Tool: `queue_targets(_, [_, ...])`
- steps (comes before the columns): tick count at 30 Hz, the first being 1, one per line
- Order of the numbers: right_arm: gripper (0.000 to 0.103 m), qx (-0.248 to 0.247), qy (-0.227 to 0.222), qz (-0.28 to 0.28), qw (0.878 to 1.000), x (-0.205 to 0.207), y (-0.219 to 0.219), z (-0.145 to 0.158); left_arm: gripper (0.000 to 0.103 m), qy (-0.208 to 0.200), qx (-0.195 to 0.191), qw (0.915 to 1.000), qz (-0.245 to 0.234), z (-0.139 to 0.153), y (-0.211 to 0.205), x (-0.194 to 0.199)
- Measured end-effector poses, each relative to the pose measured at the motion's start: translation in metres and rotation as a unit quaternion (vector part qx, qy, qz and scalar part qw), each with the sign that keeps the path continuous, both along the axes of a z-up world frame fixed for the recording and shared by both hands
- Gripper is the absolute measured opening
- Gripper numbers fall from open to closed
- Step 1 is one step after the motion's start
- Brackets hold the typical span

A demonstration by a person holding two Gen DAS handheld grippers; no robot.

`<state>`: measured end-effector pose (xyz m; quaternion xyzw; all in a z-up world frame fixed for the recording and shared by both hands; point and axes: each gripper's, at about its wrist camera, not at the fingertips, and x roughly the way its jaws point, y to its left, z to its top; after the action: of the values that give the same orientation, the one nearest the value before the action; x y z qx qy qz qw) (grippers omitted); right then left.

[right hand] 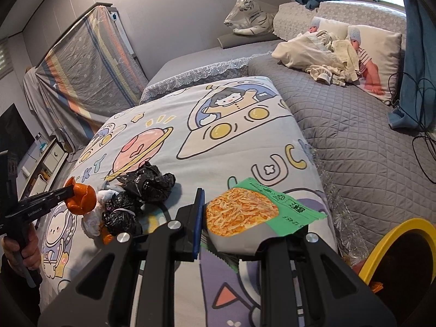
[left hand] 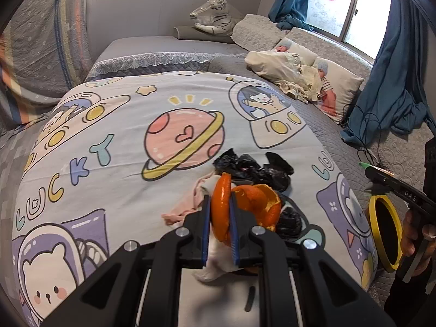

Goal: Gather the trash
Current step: 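Carry the orange peel and snack pack in both tools over the yellow bin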

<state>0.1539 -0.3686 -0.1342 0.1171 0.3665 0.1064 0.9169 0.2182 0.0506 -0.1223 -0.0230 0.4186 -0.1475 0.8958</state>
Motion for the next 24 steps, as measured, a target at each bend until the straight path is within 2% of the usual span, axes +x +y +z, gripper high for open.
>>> queue_targets(11, [0.018, 0.000, -0.008, -0.035, 0.999, -0.017, -0.038, 0.003, 0.012, -0.001, 0.004, 0.9987, -0.050, 0.004, -0.054, -0.002])
queue_targets(24, [0.018, 0.002, -0.013, -0.087, 0.996, -0.040, -0.090, 0.005, 0.012, -0.005, -0.009, 0.9933, -0.115, 0.011, -0.119, -0.010])
